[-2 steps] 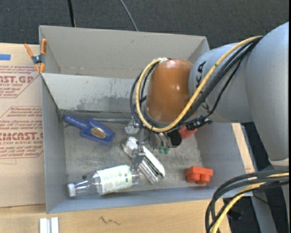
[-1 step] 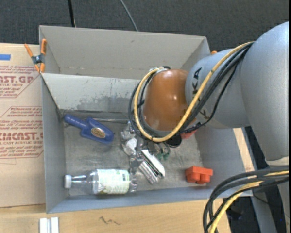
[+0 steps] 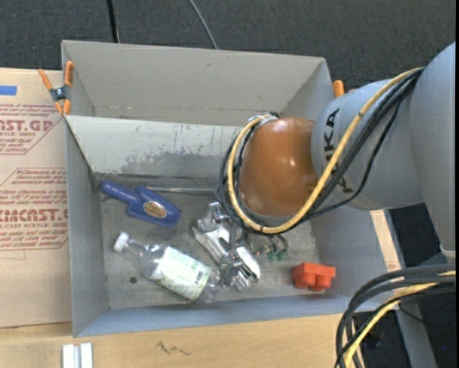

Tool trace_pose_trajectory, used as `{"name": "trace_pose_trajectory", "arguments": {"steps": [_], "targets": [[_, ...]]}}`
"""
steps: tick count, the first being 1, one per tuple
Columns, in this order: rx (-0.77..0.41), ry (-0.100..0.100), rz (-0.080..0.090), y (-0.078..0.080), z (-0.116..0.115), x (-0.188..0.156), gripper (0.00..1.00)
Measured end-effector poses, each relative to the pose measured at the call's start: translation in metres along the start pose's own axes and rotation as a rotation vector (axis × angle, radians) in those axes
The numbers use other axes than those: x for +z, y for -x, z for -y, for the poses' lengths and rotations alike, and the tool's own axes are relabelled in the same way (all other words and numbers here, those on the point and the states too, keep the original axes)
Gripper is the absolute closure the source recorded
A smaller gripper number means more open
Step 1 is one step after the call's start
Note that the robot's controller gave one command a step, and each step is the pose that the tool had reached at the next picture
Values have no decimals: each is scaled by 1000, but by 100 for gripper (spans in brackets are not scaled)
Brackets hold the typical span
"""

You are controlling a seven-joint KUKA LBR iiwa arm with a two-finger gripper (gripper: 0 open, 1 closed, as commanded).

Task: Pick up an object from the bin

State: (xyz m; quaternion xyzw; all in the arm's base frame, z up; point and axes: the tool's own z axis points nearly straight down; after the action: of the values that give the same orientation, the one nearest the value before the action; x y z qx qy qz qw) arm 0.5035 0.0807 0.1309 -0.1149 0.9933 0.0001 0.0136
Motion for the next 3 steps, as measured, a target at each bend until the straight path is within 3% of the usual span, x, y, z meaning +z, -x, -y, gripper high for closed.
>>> {"name": "trace_pose_trajectory", "arguments": {"steps": [1,2,3], "targets": [[2,4,-24,-15,2,27,0],[-31,-6,-17,-12,-23,50,100],[-31,-5,-17,-12,-23,50,100]]}}
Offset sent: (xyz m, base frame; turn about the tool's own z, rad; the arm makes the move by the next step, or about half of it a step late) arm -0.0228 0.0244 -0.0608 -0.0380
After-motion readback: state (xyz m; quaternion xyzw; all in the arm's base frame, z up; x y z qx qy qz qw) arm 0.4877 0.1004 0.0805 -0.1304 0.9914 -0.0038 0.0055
